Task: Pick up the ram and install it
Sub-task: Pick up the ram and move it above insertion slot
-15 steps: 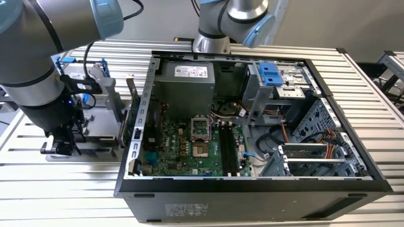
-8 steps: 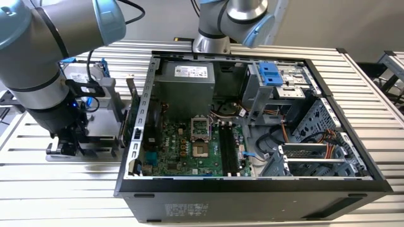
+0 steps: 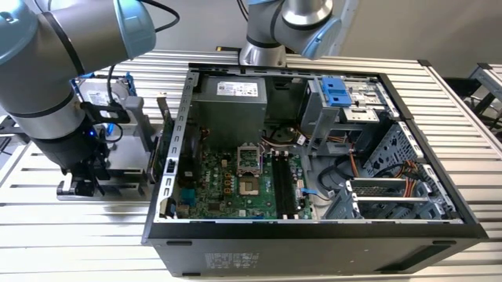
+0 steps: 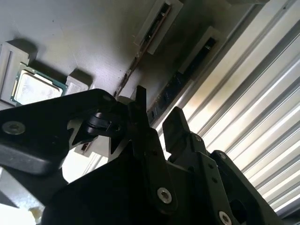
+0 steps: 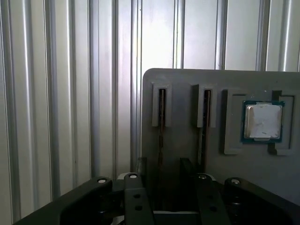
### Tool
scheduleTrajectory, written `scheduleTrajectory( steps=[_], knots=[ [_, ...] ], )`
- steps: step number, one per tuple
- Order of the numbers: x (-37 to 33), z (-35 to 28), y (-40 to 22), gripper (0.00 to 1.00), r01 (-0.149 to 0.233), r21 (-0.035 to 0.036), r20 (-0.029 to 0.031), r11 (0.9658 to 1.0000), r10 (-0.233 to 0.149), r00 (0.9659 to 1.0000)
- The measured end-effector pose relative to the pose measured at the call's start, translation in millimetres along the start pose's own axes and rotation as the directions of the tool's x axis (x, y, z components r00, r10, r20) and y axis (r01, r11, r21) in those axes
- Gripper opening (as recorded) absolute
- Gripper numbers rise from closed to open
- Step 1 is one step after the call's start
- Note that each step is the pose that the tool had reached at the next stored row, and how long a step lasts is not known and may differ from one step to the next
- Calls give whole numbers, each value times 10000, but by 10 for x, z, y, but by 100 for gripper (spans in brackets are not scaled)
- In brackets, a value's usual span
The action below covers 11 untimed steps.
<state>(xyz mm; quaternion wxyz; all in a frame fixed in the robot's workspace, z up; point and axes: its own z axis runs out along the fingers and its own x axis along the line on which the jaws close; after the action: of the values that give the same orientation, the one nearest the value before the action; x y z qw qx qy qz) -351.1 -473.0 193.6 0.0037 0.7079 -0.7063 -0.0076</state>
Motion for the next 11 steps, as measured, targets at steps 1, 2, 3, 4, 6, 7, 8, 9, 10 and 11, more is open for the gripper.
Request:
scheduleTrajectory(
  steps=[1, 2, 3, 4, 6, 7, 8, 9, 10, 11],
  knots=[
    [0, 0, 0, 100, 1, -1, 0, 10000, -1, 10000],
    [0, 0, 0, 100, 1, 0, 0, 10000, -1, 10000],
    [1, 0, -1, 100, 2, 0, 0, 10000, -2, 10000],
    [1, 0, 0, 0, 2, -1, 0, 10000, -2, 10000],
    [1, 0, 0, 0, 3, 0, 0, 10000, -3, 10000],
    [1, 0, -1, 0, 3, 0, 0, 10000, -3, 10000],
    [1, 0, 0, 0, 3, 0, 0, 10000, -3, 10000],
    [1, 0, 0, 0, 3, 0, 0, 10000, -3, 10000],
    [1, 0, 0, 0, 3, 0, 0, 10000, -3, 10000],
    [1, 0, -1, 0, 4, 0, 1, 10000, -4, 10000]
  ],
)
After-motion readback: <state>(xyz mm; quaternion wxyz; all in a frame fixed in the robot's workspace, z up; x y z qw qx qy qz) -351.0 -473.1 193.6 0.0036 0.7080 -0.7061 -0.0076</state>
